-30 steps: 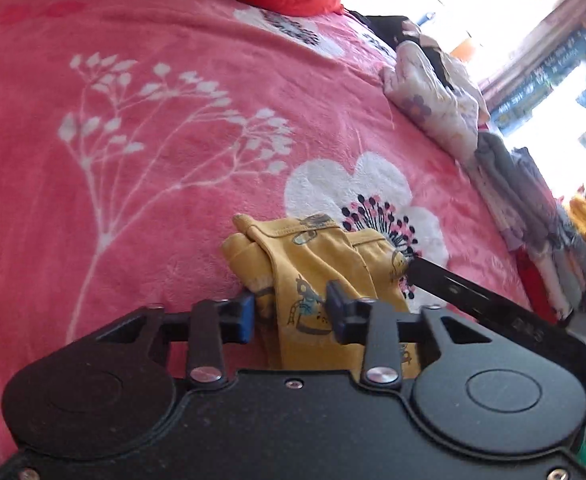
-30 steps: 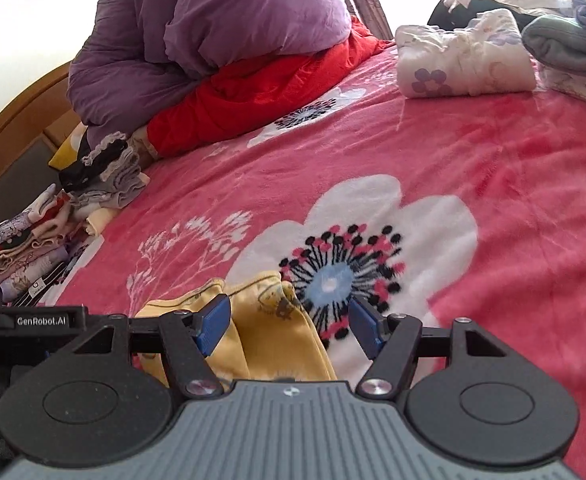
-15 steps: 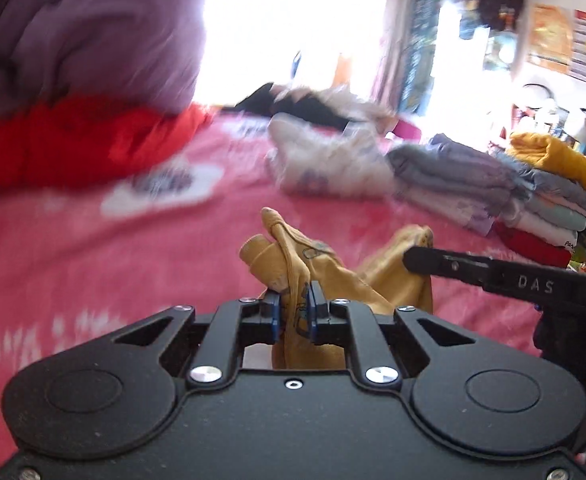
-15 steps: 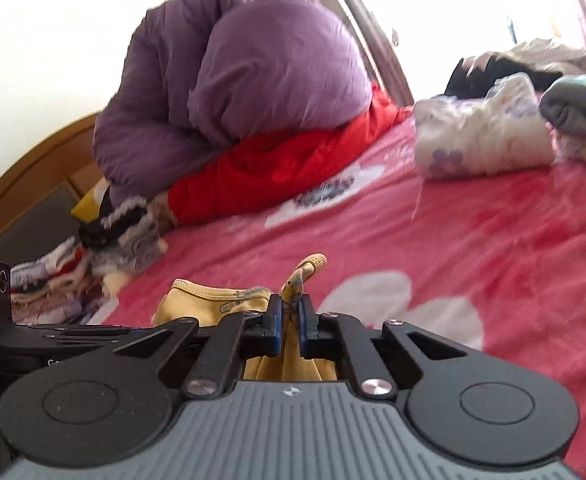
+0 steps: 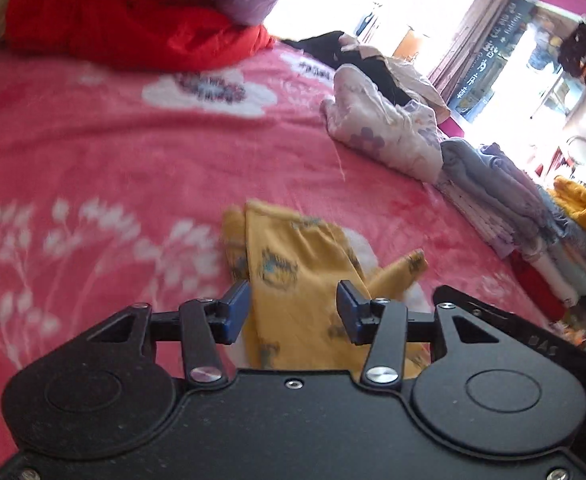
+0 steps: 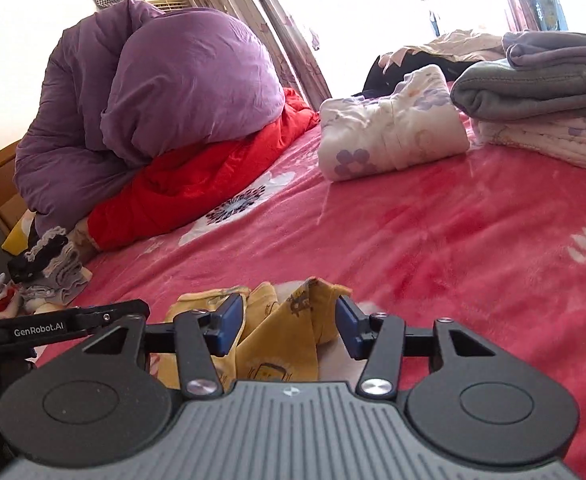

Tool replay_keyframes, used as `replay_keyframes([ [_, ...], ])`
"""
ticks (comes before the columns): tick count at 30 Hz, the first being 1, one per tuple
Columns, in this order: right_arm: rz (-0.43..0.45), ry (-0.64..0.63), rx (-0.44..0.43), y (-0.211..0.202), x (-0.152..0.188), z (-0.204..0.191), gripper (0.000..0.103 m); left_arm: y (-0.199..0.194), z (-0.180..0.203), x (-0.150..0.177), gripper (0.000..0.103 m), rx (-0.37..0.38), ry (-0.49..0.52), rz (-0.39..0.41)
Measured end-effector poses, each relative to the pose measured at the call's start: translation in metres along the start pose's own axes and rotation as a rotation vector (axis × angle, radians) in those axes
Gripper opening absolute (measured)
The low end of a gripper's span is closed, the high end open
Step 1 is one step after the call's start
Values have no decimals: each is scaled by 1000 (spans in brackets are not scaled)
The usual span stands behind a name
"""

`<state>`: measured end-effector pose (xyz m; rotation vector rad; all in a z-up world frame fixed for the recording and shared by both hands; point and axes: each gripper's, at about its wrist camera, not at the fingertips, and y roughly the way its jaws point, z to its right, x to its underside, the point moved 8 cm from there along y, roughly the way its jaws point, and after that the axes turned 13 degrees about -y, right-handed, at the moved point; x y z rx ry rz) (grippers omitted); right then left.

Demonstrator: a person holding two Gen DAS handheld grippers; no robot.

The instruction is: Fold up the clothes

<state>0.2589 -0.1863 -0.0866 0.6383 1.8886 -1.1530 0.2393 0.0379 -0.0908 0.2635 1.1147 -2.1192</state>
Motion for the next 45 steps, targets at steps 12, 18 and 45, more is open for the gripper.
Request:
replay_keyframes([
  [12, -13, 53, -17, -65, 28, -17, 60, -48, 36, 84, 7, 65, 75, -41],
  [18, 53, 140, 6, -109, 31, -3, 60, -50, 108, 165, 7, 319, 420, -238],
  [45, -299, 73, -39, -75, 94, -17, 63, -40, -23, 119, 49, 79, -298, -307],
])
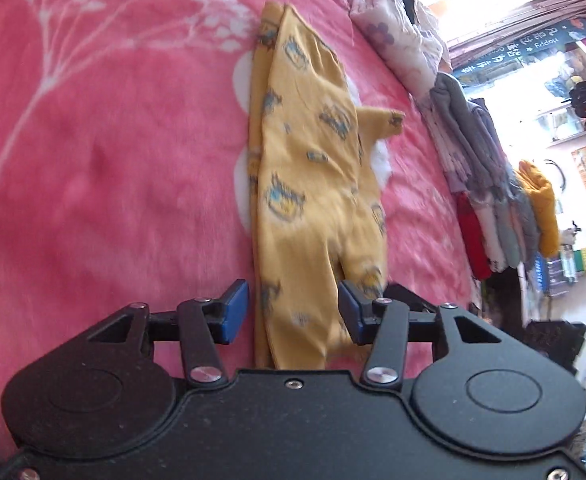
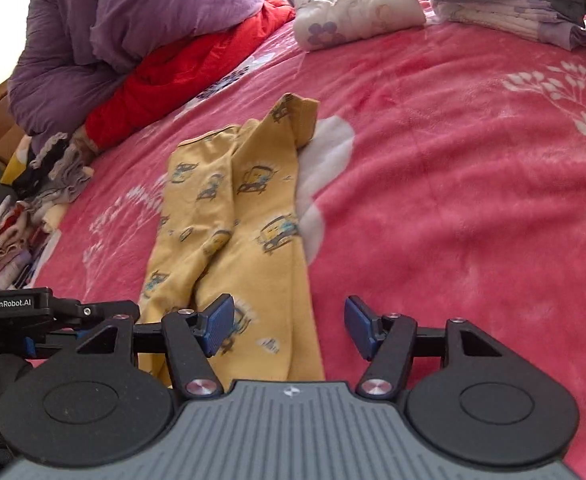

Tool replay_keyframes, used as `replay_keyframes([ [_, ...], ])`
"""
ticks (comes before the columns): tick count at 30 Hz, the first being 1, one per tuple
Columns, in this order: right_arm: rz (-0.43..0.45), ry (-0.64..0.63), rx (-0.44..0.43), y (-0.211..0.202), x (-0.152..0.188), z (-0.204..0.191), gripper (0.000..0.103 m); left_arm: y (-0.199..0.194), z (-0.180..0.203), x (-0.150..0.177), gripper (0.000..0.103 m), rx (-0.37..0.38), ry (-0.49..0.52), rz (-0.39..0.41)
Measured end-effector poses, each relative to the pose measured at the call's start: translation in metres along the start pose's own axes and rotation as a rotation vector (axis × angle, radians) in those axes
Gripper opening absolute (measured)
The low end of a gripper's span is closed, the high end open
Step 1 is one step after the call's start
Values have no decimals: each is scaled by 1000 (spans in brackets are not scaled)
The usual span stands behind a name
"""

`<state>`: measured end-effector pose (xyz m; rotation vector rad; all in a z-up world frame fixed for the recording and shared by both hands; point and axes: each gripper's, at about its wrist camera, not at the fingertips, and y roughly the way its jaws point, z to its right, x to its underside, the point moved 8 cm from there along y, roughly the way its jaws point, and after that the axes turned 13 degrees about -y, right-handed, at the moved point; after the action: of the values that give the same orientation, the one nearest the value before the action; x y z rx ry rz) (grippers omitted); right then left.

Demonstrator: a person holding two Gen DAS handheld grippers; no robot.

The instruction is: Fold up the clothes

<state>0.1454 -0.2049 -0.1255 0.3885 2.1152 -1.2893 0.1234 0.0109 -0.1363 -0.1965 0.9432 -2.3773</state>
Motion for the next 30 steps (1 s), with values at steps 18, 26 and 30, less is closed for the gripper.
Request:
replay_keyframes([
  [18, -125, 145, -233, 2, 53, -52, 16, -82, -26, 0, 5, 45, 123, 144],
  [26, 25, 128, -181, -28, 26, -50, 64, -85, -31, -11, 47, 5, 143, 186],
  [30, 104, 178, -99, -22, 7, -19, 60, -68, -16, -30, 47, -10, 161, 189],
])
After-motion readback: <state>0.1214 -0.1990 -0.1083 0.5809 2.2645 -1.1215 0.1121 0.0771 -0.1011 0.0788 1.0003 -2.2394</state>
